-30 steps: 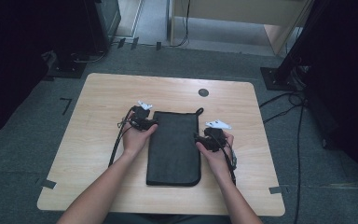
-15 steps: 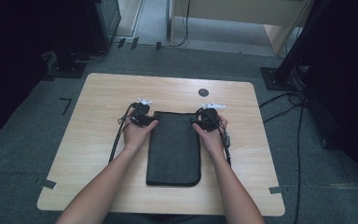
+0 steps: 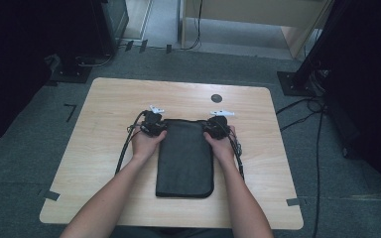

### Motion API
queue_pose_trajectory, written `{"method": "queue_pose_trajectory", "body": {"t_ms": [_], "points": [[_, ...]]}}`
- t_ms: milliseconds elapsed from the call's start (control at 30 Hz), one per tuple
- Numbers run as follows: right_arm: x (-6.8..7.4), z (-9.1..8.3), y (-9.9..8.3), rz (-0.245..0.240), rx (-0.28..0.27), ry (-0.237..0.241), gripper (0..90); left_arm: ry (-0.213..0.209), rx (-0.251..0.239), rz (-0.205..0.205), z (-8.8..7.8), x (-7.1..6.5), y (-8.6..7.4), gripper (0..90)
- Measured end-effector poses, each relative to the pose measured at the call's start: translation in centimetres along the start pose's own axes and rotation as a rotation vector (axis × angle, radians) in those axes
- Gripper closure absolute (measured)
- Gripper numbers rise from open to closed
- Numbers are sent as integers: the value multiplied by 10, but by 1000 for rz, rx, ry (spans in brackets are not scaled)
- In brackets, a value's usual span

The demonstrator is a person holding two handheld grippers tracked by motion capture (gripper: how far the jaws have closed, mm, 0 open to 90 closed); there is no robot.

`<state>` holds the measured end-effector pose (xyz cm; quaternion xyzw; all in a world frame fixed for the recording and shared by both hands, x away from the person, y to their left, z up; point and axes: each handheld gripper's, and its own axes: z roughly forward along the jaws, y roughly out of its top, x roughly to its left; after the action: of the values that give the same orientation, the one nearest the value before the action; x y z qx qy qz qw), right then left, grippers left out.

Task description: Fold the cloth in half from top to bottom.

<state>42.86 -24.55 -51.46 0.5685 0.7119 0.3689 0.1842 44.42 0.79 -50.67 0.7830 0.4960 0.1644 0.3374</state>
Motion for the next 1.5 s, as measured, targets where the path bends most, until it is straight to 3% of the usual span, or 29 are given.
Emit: {"method": "queue_pose_trajectory", "body": {"t_ms": [67,267,367,433,467,600,700,800,900,1033,1167,1233,1267,1333,1400,1500], "points": [[-1,-1,0,6,-8,12,832,-11,-8,-16,-2,1,2,879],[3,-12,15,-23,-76,2,852,-6,-68,17,-17,0,21,900],[0,-25,27,-2,-140,20,851,-26,-135,24,-37,1,37,900],[0,-36,31,13,-182,39,851,-46,-174,45,-51,-1,38,900],[1,-42,32,8,-197,44,851,-52,-202,67,-61,-3,35,900],[11,-70,21,-89,-247,52,850,-108,-254,115,-87,-7,12,899],[21,-93,-3,-184,-246,63,850,-140,-259,159,-103,-13,-7,899],[28,-112,-27,-236,-238,86,849,-184,-256,192,-119,-23,-32,898],[30,-131,-52,-241,-232,111,848,-225,-233,220,-129,-35,-60,896],[31,-144,-86,-189,-188,173,846,-269,-181,227,-135,-42,-95,894],[39,-141,-113,-243,-92,195,803,-247,-106,244,-130,-43,-121,881],[41,-138,-120,-270,-30,184,688,-247,-89,229,-127,-42,-133,817],[39,-139,-122,-267,-9,180,652,-253,-87,221,-127,-41,-135,790],[32,-144,-121,-231,-29,191,609,-255,-99,202,-130,-37,-135,715],[25,-150,-118,-203,-52,194,598,-270,-132,151,-134,-31,-133,670],[24,-152,-116,-188,-56,231,576,-265,-162,139,-135,-29,-132,611]]}}
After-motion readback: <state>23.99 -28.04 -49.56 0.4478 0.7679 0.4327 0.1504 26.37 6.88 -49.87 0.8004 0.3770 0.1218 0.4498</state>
